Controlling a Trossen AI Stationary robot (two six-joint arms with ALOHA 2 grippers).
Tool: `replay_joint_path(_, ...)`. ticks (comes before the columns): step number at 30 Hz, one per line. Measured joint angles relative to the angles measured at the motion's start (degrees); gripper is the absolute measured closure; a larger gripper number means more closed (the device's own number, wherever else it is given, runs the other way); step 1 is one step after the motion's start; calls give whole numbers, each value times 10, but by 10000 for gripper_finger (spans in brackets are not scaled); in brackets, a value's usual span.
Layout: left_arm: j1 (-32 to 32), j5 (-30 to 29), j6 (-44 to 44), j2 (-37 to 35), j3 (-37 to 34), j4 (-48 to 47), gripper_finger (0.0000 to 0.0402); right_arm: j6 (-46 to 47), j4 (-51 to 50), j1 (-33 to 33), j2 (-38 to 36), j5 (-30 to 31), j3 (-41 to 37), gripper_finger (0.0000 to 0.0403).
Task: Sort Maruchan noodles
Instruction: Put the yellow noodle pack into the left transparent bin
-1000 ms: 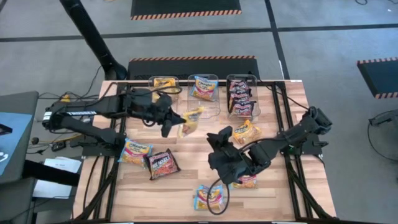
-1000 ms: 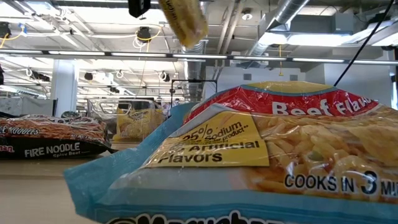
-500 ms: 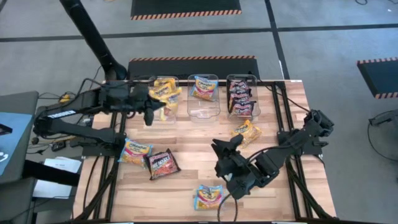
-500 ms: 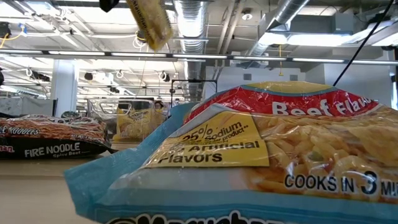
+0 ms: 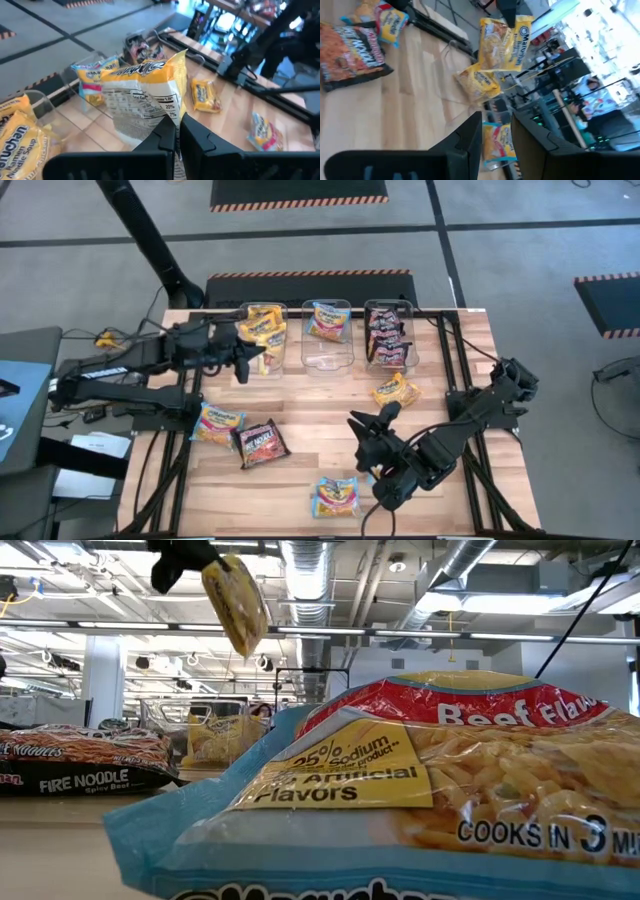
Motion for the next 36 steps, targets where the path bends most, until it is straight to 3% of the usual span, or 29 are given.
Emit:
replay_joint_path(7, 51, 2, 11, -54, -142, 167, 401, 62, -35, -1, 0, -52, 0, 275)
replay_joint_path(15, 123, 8, 30, -62, -268, 333, 401, 77, -43, -1, 0, -73, 0, 275)
replay_joint_path(27, 237, 93, 23, -42, -309, 388, 401, 77, -43, -9, 0, -99, 0, 275)
replay_joint_path(36, 284, 131, 8, 44, -309, 459, 401, 77, -45, -9, 0, -100, 0, 275)
